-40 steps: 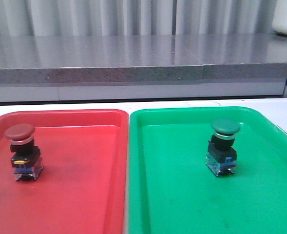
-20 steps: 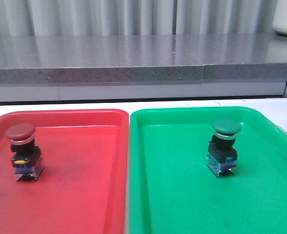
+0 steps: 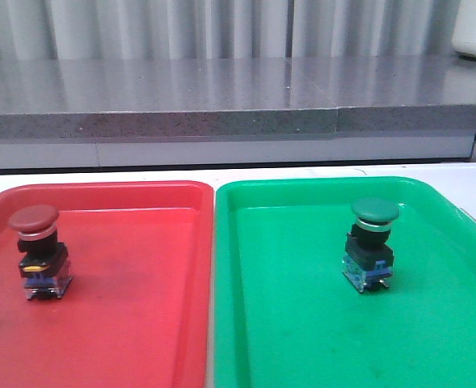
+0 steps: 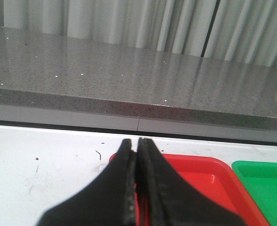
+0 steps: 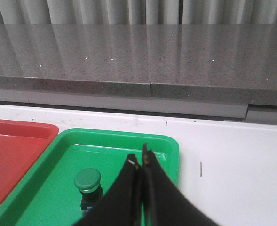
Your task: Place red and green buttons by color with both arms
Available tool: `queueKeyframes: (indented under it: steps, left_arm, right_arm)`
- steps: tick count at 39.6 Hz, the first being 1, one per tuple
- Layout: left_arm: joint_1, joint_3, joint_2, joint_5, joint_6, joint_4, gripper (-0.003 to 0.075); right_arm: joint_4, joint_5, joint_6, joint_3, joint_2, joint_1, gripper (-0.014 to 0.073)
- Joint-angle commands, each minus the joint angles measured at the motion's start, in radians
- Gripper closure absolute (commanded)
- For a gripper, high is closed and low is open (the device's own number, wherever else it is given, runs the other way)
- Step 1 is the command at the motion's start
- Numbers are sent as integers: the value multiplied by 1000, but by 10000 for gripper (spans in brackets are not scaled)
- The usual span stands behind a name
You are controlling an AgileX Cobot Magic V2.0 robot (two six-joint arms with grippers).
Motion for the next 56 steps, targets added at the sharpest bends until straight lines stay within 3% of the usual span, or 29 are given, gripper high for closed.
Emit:
queueKeyframes:
  steps: [1, 18, 26, 56]
  left_arm:
    - [5, -9, 11, -109, -1, 20, 740]
    - [173, 253, -35, -301, 49, -94, 740]
    - [177, 357, -35, -380, 49, -85, 740]
    - [177, 357, -34, -363, 49, -85, 740]
  right_arm:
    - [-15, -86, -3, -25, 8, -5, 661]
    - [-15, -84, -3, -25, 8, -5, 661]
    - [-15, -84, -3, -25, 8, -5, 661]
    - [-15, -84, -3, -25, 8, -5, 661]
